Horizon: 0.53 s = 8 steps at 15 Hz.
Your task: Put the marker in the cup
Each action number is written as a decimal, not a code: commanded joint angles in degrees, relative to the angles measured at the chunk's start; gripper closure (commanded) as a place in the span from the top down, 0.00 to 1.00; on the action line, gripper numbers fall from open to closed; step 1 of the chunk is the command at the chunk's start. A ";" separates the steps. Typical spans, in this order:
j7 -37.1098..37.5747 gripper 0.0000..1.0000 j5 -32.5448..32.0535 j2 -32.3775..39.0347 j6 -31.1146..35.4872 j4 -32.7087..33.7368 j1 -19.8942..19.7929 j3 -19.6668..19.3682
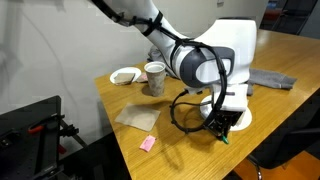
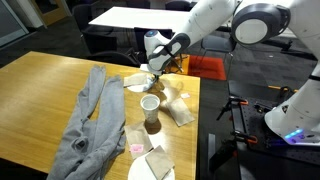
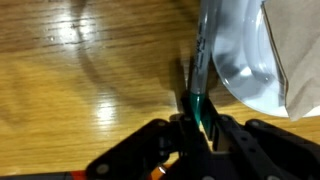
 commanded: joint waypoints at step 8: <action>-1.78 0.04 -7.97 -15.57 3.62 -15.03 7.31 -4.41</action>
